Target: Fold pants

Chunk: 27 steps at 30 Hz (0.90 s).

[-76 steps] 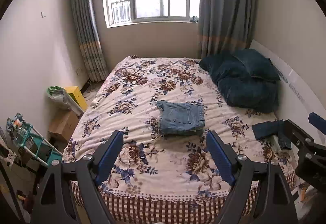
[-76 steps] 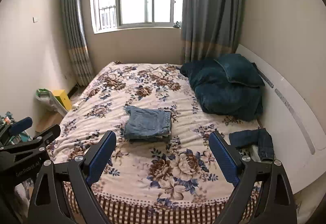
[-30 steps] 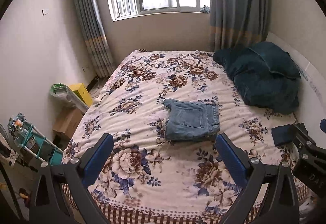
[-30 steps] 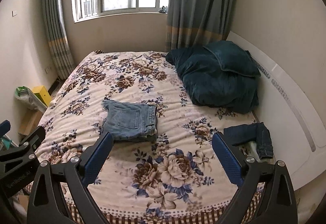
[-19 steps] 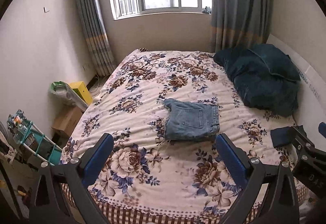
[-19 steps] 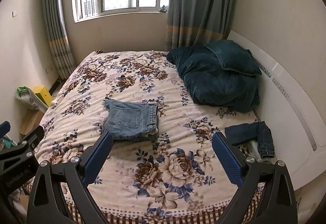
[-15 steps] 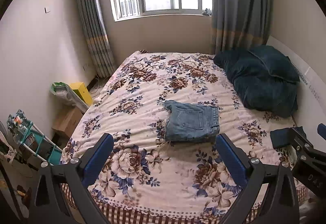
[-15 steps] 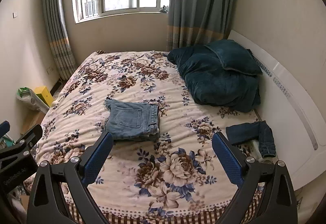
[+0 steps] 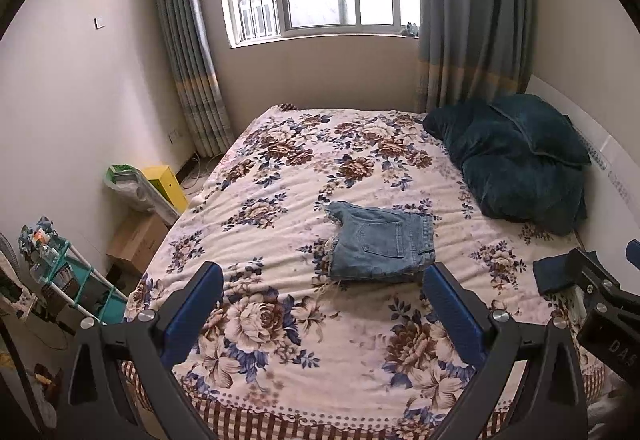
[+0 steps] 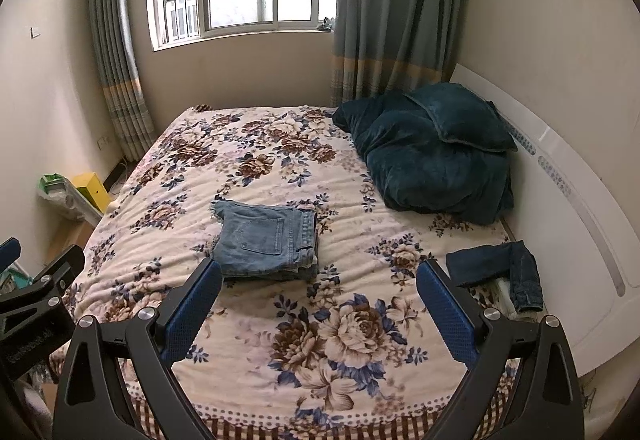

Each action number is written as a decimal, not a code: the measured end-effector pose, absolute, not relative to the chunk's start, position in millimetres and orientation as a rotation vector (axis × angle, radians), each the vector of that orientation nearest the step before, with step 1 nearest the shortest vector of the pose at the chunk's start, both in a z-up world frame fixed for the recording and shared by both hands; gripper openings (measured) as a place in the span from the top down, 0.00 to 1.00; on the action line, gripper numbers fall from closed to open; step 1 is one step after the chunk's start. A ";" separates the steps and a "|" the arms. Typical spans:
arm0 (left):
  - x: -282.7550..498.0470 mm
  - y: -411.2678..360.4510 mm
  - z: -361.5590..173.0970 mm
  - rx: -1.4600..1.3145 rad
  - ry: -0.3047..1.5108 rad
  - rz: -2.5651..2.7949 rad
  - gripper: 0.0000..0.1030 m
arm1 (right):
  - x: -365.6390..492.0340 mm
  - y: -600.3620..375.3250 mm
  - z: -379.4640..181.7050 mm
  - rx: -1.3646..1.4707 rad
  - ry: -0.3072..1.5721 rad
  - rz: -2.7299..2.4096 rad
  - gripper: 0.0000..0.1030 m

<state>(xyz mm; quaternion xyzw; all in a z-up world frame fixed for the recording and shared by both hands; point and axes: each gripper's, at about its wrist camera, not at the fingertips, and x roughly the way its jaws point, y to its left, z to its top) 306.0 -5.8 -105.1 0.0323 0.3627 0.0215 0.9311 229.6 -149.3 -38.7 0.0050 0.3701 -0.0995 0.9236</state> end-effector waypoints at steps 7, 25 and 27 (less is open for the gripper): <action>304.9 -6.4 -102.4 0.055 0.746 0.044 0.00 | 226.4 -148.4 -35.5 0.012 0.760 -0.190 0.03; 299.5 -8.9 -101.3 0.057 0.736 0.055 0.00 | 219.2 -152.2 -34.6 0.019 0.751 -0.182 0.03; 297.4 -9.8 -100.5 0.058 0.731 0.058 0.00 | 219.5 -151.8 -34.9 0.018 0.753 -0.182 0.03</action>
